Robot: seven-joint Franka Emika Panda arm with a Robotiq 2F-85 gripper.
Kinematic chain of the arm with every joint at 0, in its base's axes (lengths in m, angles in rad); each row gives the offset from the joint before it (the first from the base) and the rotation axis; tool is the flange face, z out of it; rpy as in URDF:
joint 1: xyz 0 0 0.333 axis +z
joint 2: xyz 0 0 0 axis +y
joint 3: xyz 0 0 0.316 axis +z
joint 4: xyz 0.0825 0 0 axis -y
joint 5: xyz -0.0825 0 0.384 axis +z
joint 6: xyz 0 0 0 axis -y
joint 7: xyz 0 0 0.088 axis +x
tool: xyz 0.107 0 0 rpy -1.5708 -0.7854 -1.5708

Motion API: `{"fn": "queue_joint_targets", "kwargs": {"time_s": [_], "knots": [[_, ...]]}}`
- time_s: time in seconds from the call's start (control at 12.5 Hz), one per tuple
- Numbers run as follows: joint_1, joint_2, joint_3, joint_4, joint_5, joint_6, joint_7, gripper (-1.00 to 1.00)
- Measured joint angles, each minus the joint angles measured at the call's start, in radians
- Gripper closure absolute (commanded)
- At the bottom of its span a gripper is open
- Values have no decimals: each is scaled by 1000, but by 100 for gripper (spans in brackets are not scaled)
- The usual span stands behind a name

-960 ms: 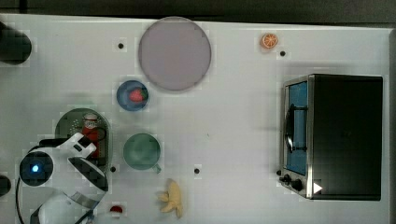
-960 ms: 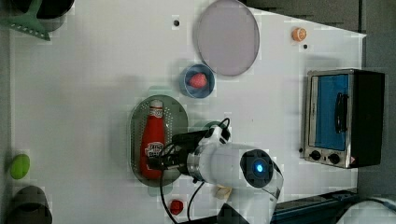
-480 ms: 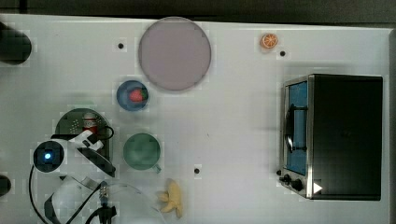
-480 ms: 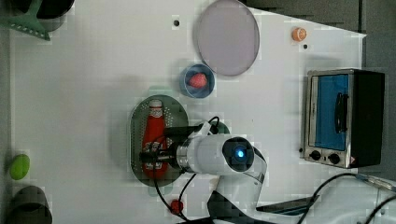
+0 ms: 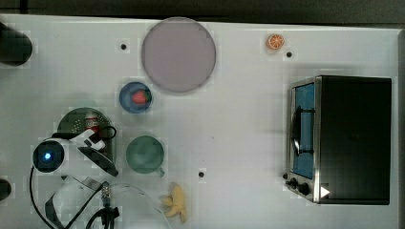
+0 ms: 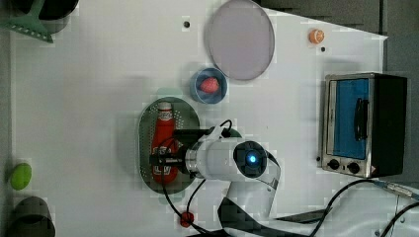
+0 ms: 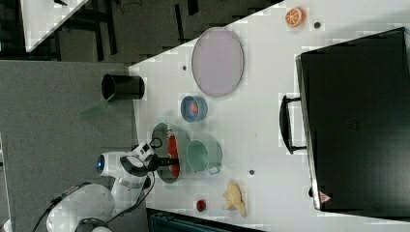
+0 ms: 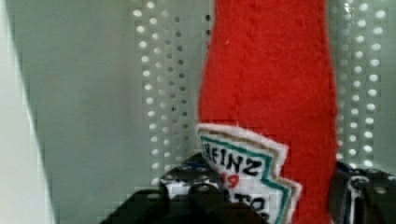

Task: Pick ketchup from strainer and place it on the table

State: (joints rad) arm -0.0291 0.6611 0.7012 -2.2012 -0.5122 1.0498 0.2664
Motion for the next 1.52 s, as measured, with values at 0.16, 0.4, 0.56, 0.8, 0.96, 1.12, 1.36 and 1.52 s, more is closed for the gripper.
{"fn": "queue_joint_targets", "kwargs": {"time_s": [0.16, 0.4, 0.56, 0.8, 0.96, 1.12, 1.36, 1.52], "knots": [[6, -15, -3, -6, 1, 1, 3, -19], [1, -126, 18, -10, 62, -68, 10, -19], [-20, -254, 69, 0, 177, -165, 12, -19], [-27, -408, 113, 59, 376, -267, 13, -19], [-27, -447, 123, 127, 424, -361, 13, -19], [-35, -453, 119, 204, 425, -452, 11, -19], [-47, -458, 55, 303, 422, -609, -47, -19], [-66, -455, -16, 352, 427, -676, -102, -19]]}}
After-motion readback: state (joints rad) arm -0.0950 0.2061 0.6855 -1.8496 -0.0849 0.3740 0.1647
